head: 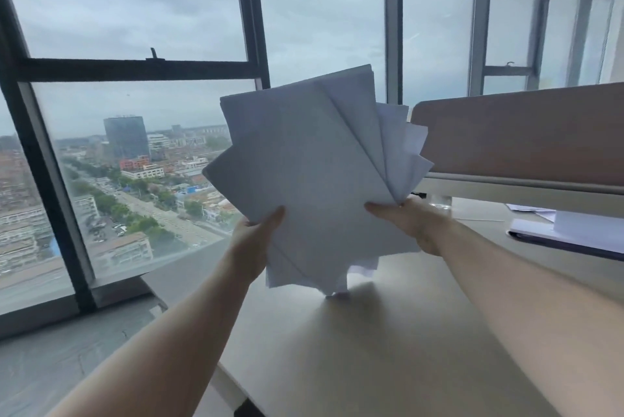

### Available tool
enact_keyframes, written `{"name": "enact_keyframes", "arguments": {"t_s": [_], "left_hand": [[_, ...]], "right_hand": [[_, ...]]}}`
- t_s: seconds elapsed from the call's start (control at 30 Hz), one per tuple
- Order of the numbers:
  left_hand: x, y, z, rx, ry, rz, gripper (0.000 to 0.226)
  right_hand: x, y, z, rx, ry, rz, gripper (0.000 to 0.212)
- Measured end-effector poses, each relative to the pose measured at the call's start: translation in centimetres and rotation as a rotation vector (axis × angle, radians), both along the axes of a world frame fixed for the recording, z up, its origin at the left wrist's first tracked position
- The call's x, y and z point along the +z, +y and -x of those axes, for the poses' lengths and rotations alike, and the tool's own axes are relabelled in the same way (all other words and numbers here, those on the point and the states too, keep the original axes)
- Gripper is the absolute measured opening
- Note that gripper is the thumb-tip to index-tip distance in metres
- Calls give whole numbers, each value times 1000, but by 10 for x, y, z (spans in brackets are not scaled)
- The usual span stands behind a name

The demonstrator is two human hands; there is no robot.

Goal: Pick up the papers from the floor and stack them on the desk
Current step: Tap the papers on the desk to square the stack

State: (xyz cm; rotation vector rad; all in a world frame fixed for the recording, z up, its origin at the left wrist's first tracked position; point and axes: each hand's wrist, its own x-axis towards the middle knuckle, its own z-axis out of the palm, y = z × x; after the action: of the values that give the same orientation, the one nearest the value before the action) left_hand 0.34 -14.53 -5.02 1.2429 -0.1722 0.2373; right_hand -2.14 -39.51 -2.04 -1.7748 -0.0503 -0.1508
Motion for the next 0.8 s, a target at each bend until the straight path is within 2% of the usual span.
{"name": "enact_keyframes", "arguments": {"t_s": [0.1,0.17,0.2,0.3,0.47,0.57,0.63,0.7,0.8], "left_hand": [[-4,-3,-6,27,1,-51,38],[-7,-6,-11,66,28,-109,57],[-7,-7,-13,88,45,-145,58],[-1,-9,-20,126,71,-223,44],[7,-21,-23,162,46,-140,30],[16,-26,-27,141,-19,6,28],[21,-27,-30,152,-85,-29,42],[20,-26,-30,217,-124,-157,48],[8,-19,-33,181,-168,-223,45]], "right_hand": [[-12,-3,-7,-38,5,-43,49],[-16,-5,-10,-50,-1,-74,49],[-17,-6,-12,-54,-7,-74,48],[-18,-5,-18,-90,-25,-90,41],[-18,4,-19,-91,-67,-244,14],[-11,9,-22,-83,-126,-430,20],[-7,7,-26,-97,-154,-498,25],[-8,0,-28,-77,-146,-469,33],[-20,-14,-28,10,-86,-329,26]]}}
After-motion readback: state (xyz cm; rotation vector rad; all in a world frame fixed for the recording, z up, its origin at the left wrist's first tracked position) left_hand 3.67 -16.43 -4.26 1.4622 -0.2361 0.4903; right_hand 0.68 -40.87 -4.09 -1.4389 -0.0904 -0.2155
